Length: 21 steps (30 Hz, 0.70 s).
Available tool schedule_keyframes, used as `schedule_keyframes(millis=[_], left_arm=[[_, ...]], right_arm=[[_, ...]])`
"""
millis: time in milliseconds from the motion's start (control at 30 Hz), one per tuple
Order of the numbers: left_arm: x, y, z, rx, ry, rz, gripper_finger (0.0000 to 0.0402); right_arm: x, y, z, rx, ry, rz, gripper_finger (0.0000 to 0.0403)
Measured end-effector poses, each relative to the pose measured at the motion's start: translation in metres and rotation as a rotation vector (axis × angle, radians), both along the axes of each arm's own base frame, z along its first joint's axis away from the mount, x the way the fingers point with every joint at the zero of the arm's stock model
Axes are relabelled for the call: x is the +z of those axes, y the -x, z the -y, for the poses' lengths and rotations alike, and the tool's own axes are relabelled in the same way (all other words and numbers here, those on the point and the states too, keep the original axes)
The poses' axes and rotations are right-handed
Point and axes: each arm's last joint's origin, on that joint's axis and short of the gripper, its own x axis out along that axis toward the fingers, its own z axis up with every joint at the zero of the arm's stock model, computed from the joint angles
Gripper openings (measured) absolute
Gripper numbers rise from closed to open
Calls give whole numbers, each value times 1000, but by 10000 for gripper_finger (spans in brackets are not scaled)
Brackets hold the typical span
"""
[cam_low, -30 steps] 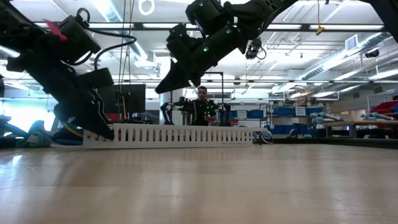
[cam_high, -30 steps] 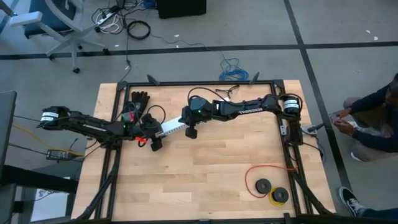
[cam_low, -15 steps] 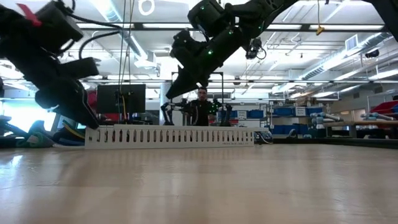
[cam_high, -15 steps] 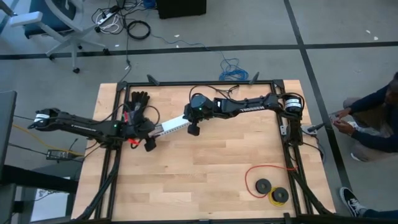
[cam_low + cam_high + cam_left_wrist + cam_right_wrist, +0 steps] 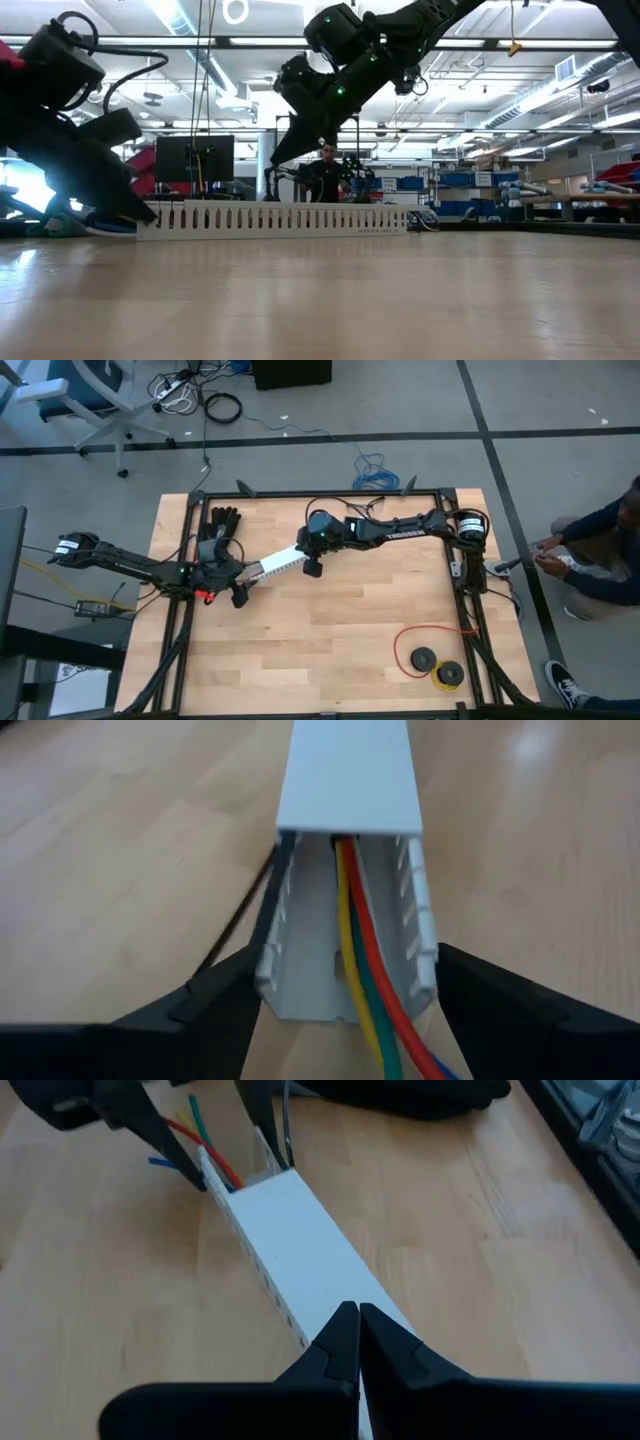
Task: Ziptie cables
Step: Close the white cable duct
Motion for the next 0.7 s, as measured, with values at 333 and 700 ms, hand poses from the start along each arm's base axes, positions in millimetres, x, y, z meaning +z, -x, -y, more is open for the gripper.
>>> schedule_keyframes(millis=[333,700], left_arm=[[-3,1,0,4,-6,-3,293],[-6,0,-1,16,-20,-19,231]], right_arm=[[-23,11,10,-93,-40,-12,0],[-27,15,12,-141,-47,-60,0]])
